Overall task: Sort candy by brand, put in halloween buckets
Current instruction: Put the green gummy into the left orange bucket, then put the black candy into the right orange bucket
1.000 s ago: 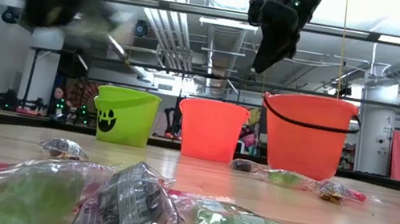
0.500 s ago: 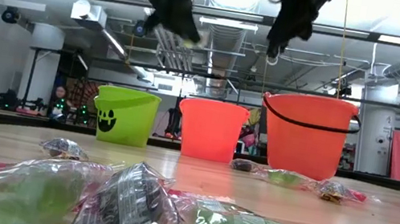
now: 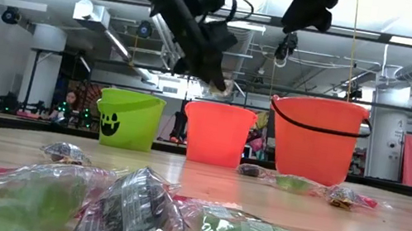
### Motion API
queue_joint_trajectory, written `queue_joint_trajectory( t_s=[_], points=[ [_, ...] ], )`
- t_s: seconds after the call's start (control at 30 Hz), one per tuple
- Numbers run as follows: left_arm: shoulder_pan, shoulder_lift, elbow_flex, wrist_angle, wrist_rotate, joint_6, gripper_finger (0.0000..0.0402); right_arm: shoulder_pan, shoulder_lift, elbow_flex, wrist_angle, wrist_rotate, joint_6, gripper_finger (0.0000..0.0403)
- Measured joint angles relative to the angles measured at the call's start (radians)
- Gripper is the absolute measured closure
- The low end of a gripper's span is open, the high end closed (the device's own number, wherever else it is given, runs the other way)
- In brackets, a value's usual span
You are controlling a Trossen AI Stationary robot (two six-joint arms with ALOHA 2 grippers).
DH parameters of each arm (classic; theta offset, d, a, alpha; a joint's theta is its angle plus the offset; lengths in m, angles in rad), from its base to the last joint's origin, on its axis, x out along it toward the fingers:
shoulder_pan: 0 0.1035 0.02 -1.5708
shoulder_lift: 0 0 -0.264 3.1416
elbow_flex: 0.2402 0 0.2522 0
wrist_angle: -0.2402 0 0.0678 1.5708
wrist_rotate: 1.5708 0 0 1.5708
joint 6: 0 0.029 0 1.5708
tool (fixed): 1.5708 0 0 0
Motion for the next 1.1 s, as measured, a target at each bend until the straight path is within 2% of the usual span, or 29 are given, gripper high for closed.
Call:
queue_joint_trajectory(
  t_s=[0.2,0.33,0.5,0.6,0.73,0.9,1.03,1.1],
  points=[
    [0.020,0.008,0.012,-0.018,0.007,0.005,0.0310,0.005,-0.001,0.000,-0.030,0.000,0.081,0.0264],
    [0.032,0.008,0.012,-0.020,0.106,0.029,0.0272,0.016,-0.001,0.000,-0.034,0.001,0.158,0.0264],
    [0.032,-0.007,0.012,-0.086,0.117,0.068,0.0245,0.064,0.006,0.000,-0.048,0.000,0.331,0.0264],
    [0.032,-0.055,0.016,-0.187,0.134,0.091,0.0240,0.142,0.009,-0.001,-0.071,-0.023,0.519,0.0264],
    [0.027,-0.149,0.005,-0.344,0.176,0.113,0.0241,0.293,0.020,-0.027,-0.087,-0.056,0.882,0.0264],
    [0.012,-0.342,-0.035,-0.421,0.288,0.132,0.0247,0.524,0.067,-0.117,-0.076,-0.024,1.234,0.0264],
    [-0.024,-0.494,-0.071,-0.437,0.314,0.103,0.0250,0.636,0.156,-0.222,-0.077,-0.020,1.438,0.0264],
    [-0.045,-0.564,-0.098,-0.439,0.314,0.074,0.0250,0.660,0.203,-0.264,-0.060,-0.019,1.484,0.0264]
  ],
)
